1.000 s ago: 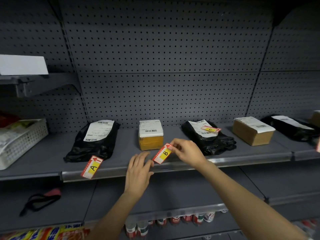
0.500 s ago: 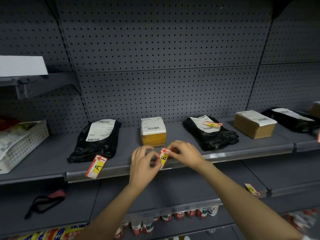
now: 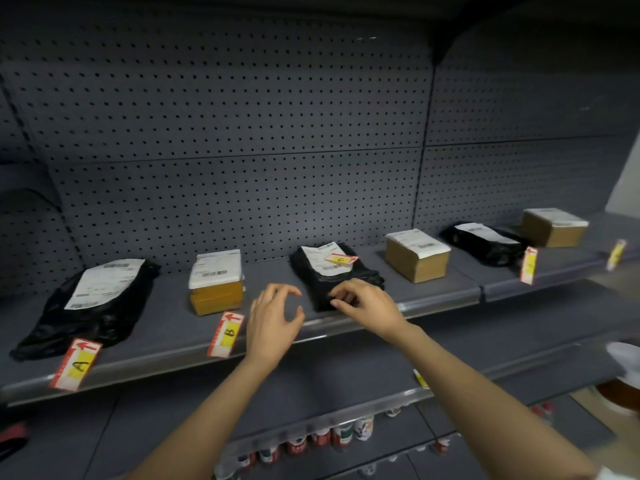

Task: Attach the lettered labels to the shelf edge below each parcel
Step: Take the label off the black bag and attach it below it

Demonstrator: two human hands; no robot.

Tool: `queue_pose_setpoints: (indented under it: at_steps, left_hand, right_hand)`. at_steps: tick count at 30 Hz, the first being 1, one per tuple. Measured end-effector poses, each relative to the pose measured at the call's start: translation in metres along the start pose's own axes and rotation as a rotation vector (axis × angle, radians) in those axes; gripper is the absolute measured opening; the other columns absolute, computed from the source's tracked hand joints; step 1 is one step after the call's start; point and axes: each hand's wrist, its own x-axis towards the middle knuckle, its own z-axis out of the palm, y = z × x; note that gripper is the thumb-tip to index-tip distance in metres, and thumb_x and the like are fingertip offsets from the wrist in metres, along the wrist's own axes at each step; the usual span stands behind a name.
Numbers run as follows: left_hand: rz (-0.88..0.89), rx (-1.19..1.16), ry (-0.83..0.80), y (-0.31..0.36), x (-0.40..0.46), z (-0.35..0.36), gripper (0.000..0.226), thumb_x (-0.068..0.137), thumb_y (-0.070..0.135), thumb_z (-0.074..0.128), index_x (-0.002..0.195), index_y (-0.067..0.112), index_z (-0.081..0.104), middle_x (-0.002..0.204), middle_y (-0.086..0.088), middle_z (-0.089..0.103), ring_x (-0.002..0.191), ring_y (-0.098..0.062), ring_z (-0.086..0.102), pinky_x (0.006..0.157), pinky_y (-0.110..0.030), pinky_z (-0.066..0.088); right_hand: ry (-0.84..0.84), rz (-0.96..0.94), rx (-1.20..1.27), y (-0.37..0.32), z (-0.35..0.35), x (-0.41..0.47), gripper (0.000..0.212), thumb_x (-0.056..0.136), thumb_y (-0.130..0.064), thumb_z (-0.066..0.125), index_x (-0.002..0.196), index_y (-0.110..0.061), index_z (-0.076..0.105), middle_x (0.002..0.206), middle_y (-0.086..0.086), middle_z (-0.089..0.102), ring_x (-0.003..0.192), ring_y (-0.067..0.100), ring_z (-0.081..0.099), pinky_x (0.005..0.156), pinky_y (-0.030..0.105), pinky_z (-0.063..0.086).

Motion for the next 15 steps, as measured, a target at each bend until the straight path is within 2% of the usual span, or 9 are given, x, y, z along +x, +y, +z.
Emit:
queue_pose_setpoints:
  at_steps: [4,8,11,15]
  left_hand:
    - [-0.045,-0.001,0.014,0.029,0.009,0.030,0.022,0.079,0.019,0.064,0.099,0.025,0.058,0.108,0.001,0.058,0.105,-0.020,0.053,0.088,-0.032,0.036]
    - [-0.081,-0.018,0.062,0.049,0.017,0.045,0.021,0.079,0.019,0.064,0.097,0.025,0.058,0.102,0.002,0.060,0.100,-0.019,0.055,0.086,-0.034,0.041]
    - [-0.065,0.019,0.051,0.052,0.027,0.050,0.021,0.080,0.020,0.064,0.099,0.026,0.057,0.103,0.005,0.060,0.099,-0.015,0.055,0.086,-0.031,0.040]
    - [-0.044,0.061,0.052,0.040,0.051,0.056,0.021,0.081,0.020,0.064,0.100,0.026,0.056,0.102,0.004,0.059,0.098,-0.016,0.055,0.085,-0.033,0.042]
  right_hand:
    - [-0.005,-0.007,-0.095,0.039,-0.037,0.000,0.018,0.087,-0.038,0.060,0.100,-0.027,0.063,0.097,-0.006,0.065,0.082,0.010,0.061,0.073,0.031,0.051]
    - [-0.018,-0.027,-0.201,0.063,-0.050,0.008,0.023,0.088,-0.041,0.058,0.104,-0.025,0.063,0.101,-0.003,0.066,0.092,0.015,0.061,0.079,0.031,0.047]
    - [0.004,-0.013,-0.203,0.071,-0.051,0.021,0.025,0.089,-0.039,0.057,0.107,-0.023,0.061,0.106,-0.002,0.065,0.095,0.016,0.062,0.082,0.031,0.047]
    - [0.009,0.006,-0.204,0.080,-0.043,0.054,0.030,0.090,-0.040,0.055,0.114,-0.022,0.058,0.110,0.000,0.064,0.097,0.018,0.061,0.084,0.033,0.048]
